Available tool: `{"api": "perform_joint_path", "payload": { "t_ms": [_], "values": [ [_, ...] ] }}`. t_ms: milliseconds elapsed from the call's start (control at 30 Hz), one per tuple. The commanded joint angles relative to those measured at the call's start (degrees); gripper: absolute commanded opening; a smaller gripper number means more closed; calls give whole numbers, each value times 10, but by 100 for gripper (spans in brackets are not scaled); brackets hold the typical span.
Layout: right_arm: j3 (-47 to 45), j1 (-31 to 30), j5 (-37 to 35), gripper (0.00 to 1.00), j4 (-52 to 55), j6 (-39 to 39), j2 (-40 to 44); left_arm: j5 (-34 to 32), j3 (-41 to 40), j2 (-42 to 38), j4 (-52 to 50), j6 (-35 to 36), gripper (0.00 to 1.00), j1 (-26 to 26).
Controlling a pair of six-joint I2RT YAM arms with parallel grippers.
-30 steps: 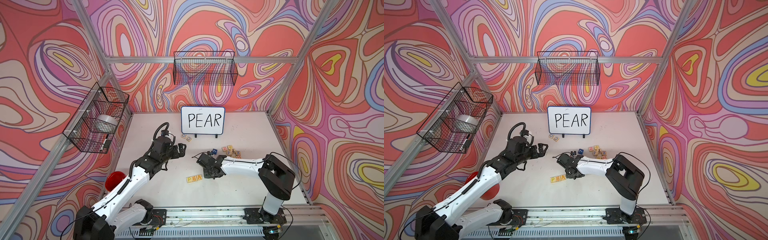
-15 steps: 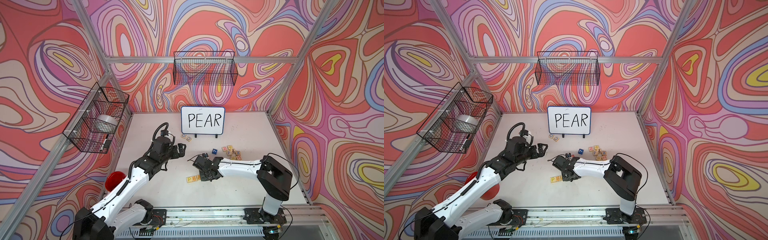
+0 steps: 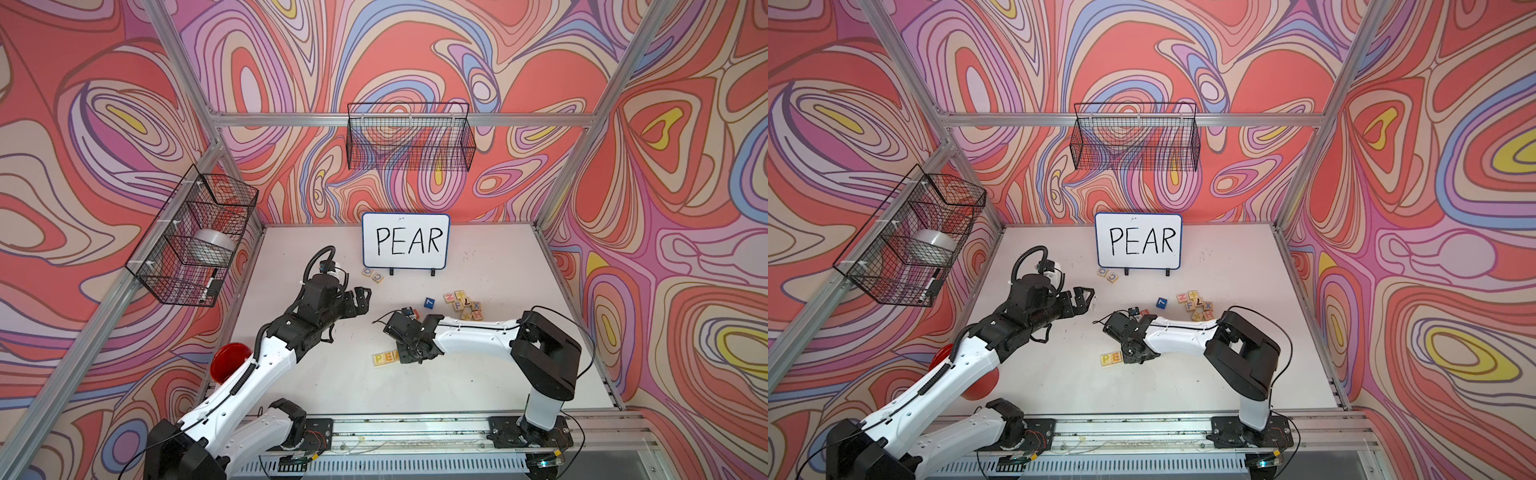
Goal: Spell the uppercase word “pear” with letter blocks
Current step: Move the letter block to the center of the board.
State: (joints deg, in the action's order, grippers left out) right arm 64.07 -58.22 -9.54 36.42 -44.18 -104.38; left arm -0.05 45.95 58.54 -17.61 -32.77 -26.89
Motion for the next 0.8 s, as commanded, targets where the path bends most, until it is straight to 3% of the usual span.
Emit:
{"api": "perform_joint_path", "payload": {
  "t_ms": [0, 767],
  "values": [
    [11, -5, 3, 32, -6, 5, -7, -7, -6, -4, -10, -1, 96, 3],
    [5, -6, -19, 45, 1, -13, 25, -5, -4, 2, -8, -2, 96, 3]
  ]
}}
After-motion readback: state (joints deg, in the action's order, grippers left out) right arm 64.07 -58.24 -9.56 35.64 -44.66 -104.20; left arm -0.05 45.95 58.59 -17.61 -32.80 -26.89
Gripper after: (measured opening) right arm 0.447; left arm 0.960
